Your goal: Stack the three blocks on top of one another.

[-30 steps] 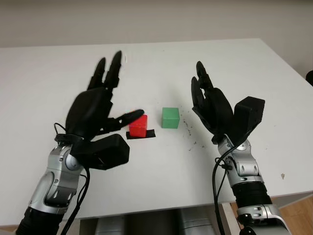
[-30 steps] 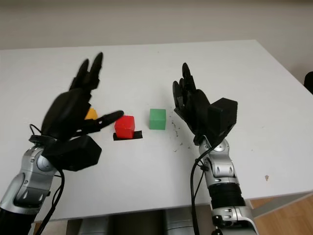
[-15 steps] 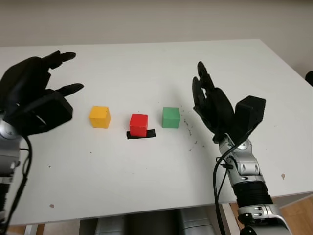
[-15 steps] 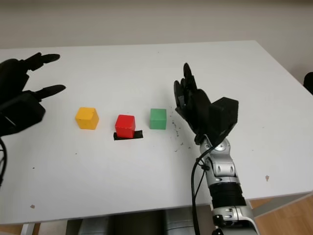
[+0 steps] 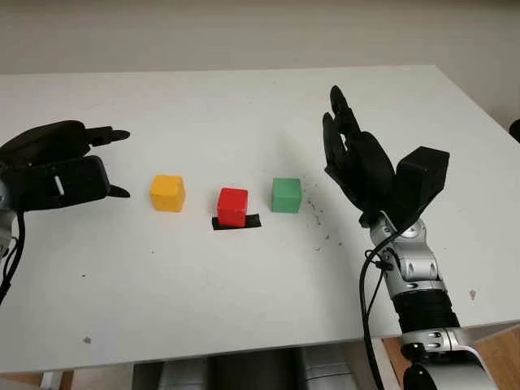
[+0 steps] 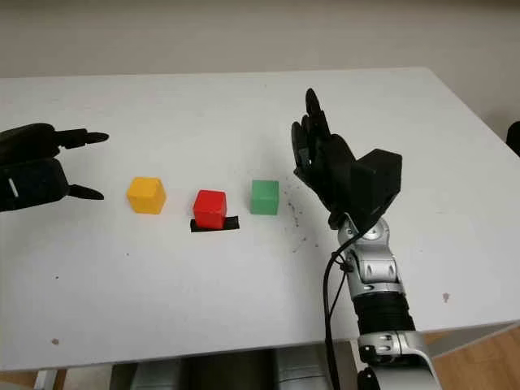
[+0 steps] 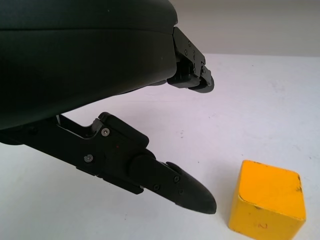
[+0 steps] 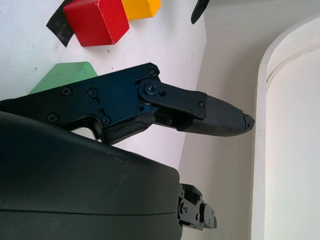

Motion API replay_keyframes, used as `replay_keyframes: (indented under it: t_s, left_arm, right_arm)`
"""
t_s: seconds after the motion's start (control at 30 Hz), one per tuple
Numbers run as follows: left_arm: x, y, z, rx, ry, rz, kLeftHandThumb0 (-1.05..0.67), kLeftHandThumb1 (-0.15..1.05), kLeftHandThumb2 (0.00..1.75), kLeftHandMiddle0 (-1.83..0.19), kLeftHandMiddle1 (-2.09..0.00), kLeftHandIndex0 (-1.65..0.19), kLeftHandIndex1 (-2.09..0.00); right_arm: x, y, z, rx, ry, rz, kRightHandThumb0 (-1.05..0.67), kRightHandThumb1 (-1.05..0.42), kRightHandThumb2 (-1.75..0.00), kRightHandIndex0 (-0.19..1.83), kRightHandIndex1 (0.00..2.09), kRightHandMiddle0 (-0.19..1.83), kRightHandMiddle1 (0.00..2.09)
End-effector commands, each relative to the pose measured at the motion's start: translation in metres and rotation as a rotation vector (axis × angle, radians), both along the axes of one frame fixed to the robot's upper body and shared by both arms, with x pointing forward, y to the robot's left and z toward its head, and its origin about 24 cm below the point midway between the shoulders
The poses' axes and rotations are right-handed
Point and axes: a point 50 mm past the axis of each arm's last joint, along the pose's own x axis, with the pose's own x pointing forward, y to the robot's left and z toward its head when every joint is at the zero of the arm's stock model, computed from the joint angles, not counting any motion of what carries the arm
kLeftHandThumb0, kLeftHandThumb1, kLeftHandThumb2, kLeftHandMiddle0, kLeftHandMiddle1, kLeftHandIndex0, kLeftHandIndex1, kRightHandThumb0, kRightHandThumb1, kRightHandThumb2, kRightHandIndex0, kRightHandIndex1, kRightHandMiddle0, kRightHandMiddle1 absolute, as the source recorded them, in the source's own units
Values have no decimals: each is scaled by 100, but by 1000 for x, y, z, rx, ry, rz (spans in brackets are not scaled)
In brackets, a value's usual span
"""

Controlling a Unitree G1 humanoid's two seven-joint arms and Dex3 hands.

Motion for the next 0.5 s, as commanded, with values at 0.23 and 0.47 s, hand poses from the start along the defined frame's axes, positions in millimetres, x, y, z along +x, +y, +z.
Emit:
replay_keyframes:
  t_s: [0.23, 0.47]
  left_arm:
    - [19, -19, 25, 120, -57, -79, -61, 79, 5, -10, -5, -30, -7]
    - [26, -27, 31, 199, -22, -100, -58, 79, 5, -10, -6, -40, -10]
  right_arm:
    - [1, 1, 2, -3, -20, -4, -72, -105, -67, -19, 0, -19, 0]
    - [-1, -1, 2, -2, -14, -8, -70, -105, -67, -19, 0, -19, 0]
